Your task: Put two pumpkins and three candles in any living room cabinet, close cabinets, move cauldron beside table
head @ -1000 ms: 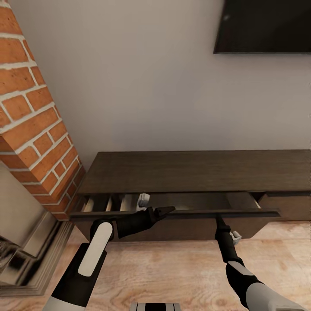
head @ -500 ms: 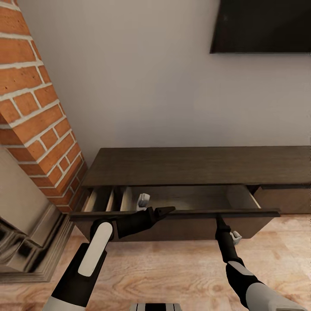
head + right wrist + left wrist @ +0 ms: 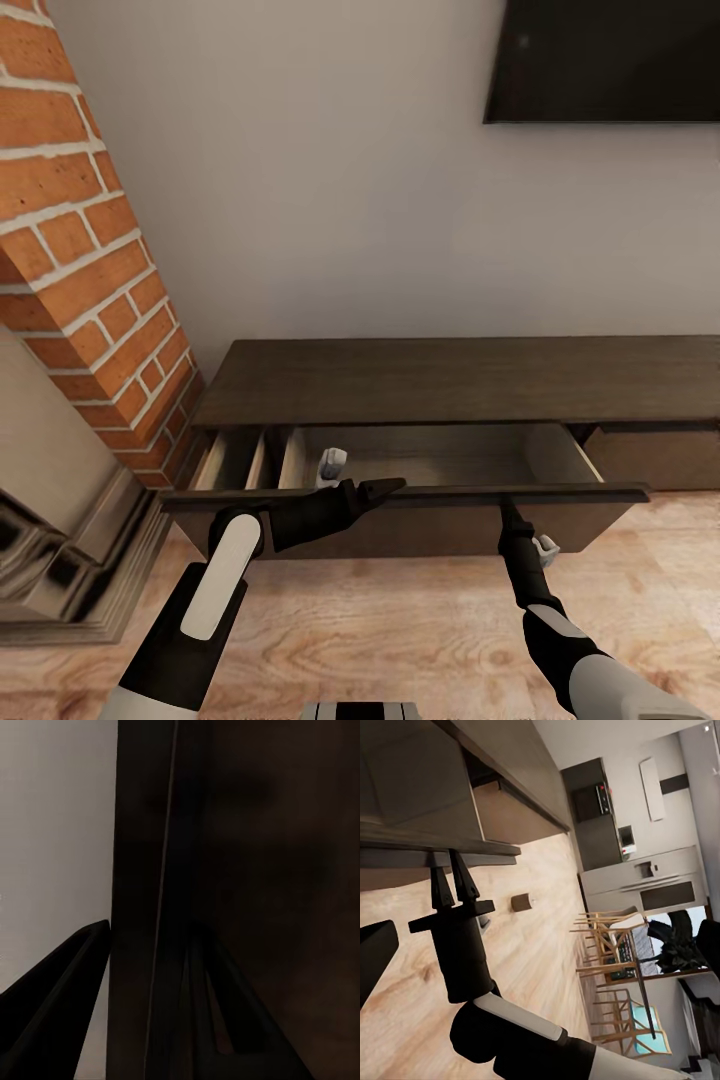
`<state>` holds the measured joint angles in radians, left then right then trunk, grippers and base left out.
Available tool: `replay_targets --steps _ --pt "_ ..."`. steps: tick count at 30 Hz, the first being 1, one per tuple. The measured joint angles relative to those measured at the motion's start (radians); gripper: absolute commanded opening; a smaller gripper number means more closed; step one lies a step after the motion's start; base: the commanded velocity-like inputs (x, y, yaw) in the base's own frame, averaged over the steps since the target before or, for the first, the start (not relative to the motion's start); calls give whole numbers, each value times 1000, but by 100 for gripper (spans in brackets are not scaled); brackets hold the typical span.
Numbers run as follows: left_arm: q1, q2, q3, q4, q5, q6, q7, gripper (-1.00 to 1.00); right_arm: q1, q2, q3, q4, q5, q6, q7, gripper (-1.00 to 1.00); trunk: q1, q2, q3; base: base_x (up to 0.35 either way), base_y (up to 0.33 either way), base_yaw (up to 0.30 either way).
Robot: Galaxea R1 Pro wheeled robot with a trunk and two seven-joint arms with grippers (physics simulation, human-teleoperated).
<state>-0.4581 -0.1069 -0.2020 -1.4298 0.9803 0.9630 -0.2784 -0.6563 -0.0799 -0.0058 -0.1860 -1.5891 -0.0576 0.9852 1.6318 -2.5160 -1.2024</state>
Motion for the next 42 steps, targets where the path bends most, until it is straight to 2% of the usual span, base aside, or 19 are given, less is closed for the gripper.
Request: replay_targets --steps 37,42 --pt "0 0 0 0 0 -2 2 100 0 0 0 0 0 1 1 -100 0 0 0 -29 0 0" --pt "0 0 0 0 0 -2 2 100 0 0 -1 1 -1 1 1 -100 0 0 0 -171 0 0"
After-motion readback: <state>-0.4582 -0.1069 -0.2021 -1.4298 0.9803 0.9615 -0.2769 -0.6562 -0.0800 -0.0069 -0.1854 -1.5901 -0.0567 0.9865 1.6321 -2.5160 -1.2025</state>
